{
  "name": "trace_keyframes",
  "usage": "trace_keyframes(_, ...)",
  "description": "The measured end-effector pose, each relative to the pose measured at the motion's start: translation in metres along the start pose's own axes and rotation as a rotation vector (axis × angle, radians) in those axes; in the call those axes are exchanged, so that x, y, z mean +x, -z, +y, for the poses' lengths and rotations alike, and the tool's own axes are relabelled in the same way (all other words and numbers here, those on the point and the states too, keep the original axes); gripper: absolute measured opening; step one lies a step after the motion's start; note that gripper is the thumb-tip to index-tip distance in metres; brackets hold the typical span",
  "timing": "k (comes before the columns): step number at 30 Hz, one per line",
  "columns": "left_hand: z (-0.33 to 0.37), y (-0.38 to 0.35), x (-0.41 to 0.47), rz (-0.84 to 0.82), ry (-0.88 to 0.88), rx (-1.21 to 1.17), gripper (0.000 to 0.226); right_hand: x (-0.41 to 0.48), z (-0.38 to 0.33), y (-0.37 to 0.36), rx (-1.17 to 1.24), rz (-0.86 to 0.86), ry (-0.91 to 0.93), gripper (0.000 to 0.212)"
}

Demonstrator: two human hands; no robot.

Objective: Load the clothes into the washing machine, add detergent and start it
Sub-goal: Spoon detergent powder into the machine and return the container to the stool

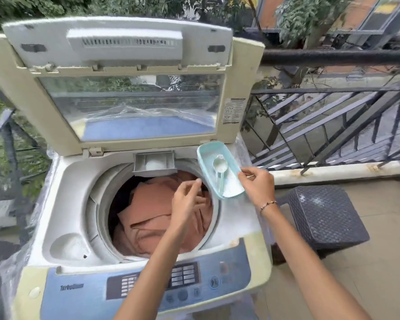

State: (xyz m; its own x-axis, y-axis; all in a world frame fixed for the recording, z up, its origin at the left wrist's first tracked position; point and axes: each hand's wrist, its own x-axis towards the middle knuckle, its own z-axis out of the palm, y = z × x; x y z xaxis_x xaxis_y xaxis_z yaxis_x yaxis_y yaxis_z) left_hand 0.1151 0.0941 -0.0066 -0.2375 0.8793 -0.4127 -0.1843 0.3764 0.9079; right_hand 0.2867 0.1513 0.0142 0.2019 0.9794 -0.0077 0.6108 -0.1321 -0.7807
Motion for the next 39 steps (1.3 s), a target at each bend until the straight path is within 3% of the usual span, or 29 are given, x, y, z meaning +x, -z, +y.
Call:
trace_keyframes(4, 0.003, -0.082, 0.005, -0.112, -0.008, 0.014, 0.013, 0.03, 0.053, 0.063, -0.002, 0.101, -0.04, 0.016)
trace_keyframes(12, -0.036, -0.275, 0.022, -0.238, 0.022, 0.231, 0.008, 0.086, 0.19, 0.164, 0.065, 0.154, -0.214, 0.02)
trace_keyframes(19, -0.1, -0.404, 0.036, -0.304, 0.135, 0.374, 0.027, 0.125, 0.309, 0.219, 0.063, 0.142, -0.423, 0.017)
trace_keyframes(30, -0.177, -0.502, 0.062, -0.528, 0.376, 0.432, 0.042, 0.168, 0.439, 0.218, 0.035, 0.186, -0.741, 0.019)
trace_keyframes(39, -0.214, -0.531, 0.076, -0.536, 0.501, 0.393, 0.045, 0.176, 0.515, 0.19, -0.044, 0.067, -0.837, 0.018)
